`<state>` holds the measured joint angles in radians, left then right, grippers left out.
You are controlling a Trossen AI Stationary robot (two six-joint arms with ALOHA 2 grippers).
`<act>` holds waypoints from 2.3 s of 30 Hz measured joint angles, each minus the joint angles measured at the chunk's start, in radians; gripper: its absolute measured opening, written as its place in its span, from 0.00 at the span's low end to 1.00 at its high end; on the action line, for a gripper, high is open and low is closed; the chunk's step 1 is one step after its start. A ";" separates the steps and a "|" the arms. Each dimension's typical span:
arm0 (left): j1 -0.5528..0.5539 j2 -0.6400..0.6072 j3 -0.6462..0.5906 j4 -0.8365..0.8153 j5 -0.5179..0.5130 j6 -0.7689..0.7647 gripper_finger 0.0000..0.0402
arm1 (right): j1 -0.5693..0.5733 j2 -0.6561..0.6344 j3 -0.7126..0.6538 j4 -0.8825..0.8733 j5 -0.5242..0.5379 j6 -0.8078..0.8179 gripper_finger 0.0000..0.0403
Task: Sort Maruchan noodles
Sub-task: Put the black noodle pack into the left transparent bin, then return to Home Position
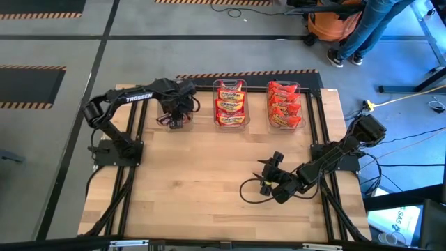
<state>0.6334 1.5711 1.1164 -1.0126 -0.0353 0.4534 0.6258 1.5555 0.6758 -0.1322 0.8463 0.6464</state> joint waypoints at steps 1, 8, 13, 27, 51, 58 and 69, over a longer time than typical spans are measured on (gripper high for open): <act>0.000 0.000 0.000 0.000 0.000 0.000 0.34 | 0.000 0.000 0.000 0.000 0.000 0.000 0.63; -0.010 0.000 0.000 0.004 -0.046 -0.006 0.43 | 0.000 0.000 0.000 0.000 0.000 0.000 0.63; -0.047 0.000 0.000 0.009 -0.175 -0.033 0.54 | 0.000 0.000 0.000 0.000 0.001 0.000 0.63; -0.061 -0.254 0.000 0.048 -0.105 -0.075 0.56 | 0.000 0.000 -0.001 0.049 -0.091 0.008 0.63; -0.428 -0.815 -0.545 0.824 0.123 -0.513 0.28 | -0.211 -0.218 -0.001 0.123 -0.257 -0.247 0.39; -0.451 -0.988 -0.794 1.118 0.073 -0.530 0.09 | -0.263 -0.321 -0.054 0.195 -0.456 -0.352 0.06; -0.451 -1.188 -0.965 1.243 0.069 -0.526 0.02 | -0.301 -0.637 -0.398 0.553 -0.536 -0.365 0.03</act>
<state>0.1825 0.3836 0.1510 0.2306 0.0342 -0.0723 0.3252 0.9184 0.2776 0.4207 0.3102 0.2817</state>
